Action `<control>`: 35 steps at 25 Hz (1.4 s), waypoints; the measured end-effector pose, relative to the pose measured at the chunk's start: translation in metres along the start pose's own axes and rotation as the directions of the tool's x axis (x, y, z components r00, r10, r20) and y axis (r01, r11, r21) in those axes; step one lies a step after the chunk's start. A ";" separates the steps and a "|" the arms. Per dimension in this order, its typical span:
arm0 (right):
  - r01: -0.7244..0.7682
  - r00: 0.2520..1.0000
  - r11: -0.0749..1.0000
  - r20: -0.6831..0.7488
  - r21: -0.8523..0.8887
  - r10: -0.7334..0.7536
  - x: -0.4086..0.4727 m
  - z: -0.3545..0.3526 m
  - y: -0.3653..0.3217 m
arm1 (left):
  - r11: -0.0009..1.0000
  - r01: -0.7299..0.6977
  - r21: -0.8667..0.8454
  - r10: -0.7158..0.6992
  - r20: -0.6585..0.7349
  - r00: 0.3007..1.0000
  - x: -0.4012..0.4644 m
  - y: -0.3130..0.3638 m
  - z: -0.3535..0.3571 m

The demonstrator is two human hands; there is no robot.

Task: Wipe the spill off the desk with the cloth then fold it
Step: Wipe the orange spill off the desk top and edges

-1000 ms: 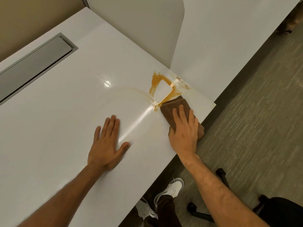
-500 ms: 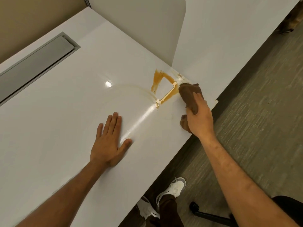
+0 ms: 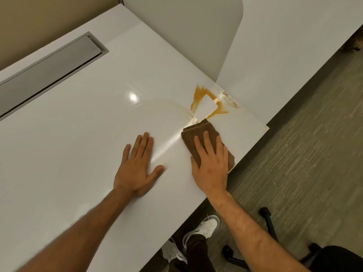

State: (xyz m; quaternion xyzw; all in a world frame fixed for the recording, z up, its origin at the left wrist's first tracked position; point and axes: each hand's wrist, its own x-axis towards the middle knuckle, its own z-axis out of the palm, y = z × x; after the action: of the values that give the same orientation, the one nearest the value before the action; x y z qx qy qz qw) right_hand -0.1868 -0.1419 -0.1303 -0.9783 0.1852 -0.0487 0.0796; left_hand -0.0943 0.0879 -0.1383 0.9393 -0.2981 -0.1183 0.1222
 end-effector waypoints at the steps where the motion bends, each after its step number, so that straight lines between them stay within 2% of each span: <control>1: 0.019 1.000 1.000 -0.001 0.012 -0.019 -0.003 0.004 -0.009 | 1.000 0.000 -0.002 0.000 0.004 1.000 0.000 0.000 -0.001; 5: 0.088 0.996 0.995 -0.009 0.054 -0.087 -0.012 0.008 -0.013 | 1.000 -0.012 -0.025 0.012 0.014 1.000 0.004 0.006 0.001; 6: 0.069 0.998 0.996 -0.019 0.063 -0.068 -0.009 0.008 -0.008 | 0.999 -0.023 -0.041 0.024 0.019 1.000 0.007 0.011 0.002; 9: -0.115 0.991 0.985 -0.053 0.132 0.123 0.002 0.003 0.004 | 0.989 -0.097 -0.108 0.103 0.052 0.993 0.023 0.025 0.003; 11: 0.021 0.999 0.953 -0.044 0.302 -0.008 0.002 0.003 -0.065 | 0.974 0.058 -0.220 -0.085 -0.116 0.990 -0.029 -0.026 -0.013; 13: -0.150 0.987 0.856 0.030 0.495 0.156 0.014 -0.008 -0.057 | 0.957 0.058 -0.285 -0.102 -0.142 0.985 -0.034 -0.025 -0.014; 14: -0.227 0.970 0.770 0.064 0.596 0.236 0.019 -0.014 -0.054 | 0.951 0.079 -0.299 -0.129 -0.151 0.980 -0.044 -0.029 -0.015; 16: -0.327 0.923 0.531 0.144 0.782 0.356 0.028 -0.035 -0.049 | 0.959 0.101 -0.266 -0.148 -0.161 0.976 -0.061 -0.045 -0.023; 18: -0.312 0.901 0.399 0.136 0.862 0.412 0.046 -0.053 -0.050 | 0.968 0.132 -0.216 -0.168 -0.162 0.972 -0.079 -0.070 -0.032; 21: -0.226 0.917 0.347 0.079 0.910 0.390 0.088 -0.056 -0.076 | 0.943 0.262 -0.204 -0.297 -0.170 0.940 -0.119 -0.120 -0.043; 22: -0.201 0.933 0.358 0.067 0.912 0.354 0.102 -0.053 -0.083 | 0.932 0.303 -0.198 -0.336 -0.161 0.928 -0.130 -0.132 -0.045; 23: -0.194 0.953 0.416 0.070 0.888 0.295 0.113 -0.046 -0.091 | 0.920 0.342 -0.191 -0.371 -0.144 0.918 -0.142 -0.142 -0.045; 24: -0.200 0.973 0.579 0.090 0.790 0.213 0.124 -0.036 -0.097 | 0.906 0.380 -0.185 -0.405 -0.122 0.906 -0.150 -0.149 -0.045; 25: -0.177 0.984 0.781 0.134 0.599 0.121 0.133 -0.022 -0.104 | 0.894 0.412 -0.177 -0.433 -0.101 0.896 -0.156 -0.155 -0.043; 26: -0.129 0.981 0.915 0.183 0.381 0.063 0.138 -0.009 -0.109 | 0.889 0.430 -0.160 -0.447 -0.090 0.890 -0.158 -0.158 -0.041; 27: -0.080 0.981 0.973 0.188 0.216 0.039 0.140 0.001 -0.113 | 0.887 0.439 -0.141 -0.453 -0.090 0.887 -0.158 -0.158 -0.038; 28: -0.062 0.986 0.988 0.165 0.144 0.037 0.143 0.009 -0.117 | 0.888 0.443 -0.122 -0.454 -0.095 0.886 -0.156 -0.159 -0.035; 31: -0.047 0.994 0.992 0.107 0.115 0.035 0.157 0.025 -0.128 | 0.896 0.437 -0.085 -0.443 -0.088 0.892 -0.153 -0.162 -0.034; 35: 0.089 0.992 0.992 0.087 0.087 -0.096 0.172 0.036 -0.160 | 0.897 0.435 -0.071 -0.441 -0.096 0.892 -0.153 -0.163 -0.032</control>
State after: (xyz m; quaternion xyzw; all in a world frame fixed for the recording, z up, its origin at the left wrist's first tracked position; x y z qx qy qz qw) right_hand 0.0339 -0.0533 -0.1262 -0.9828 0.1337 -0.0152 0.1264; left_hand -0.1192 0.3125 -0.1340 0.9841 -0.0687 -0.0980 0.1311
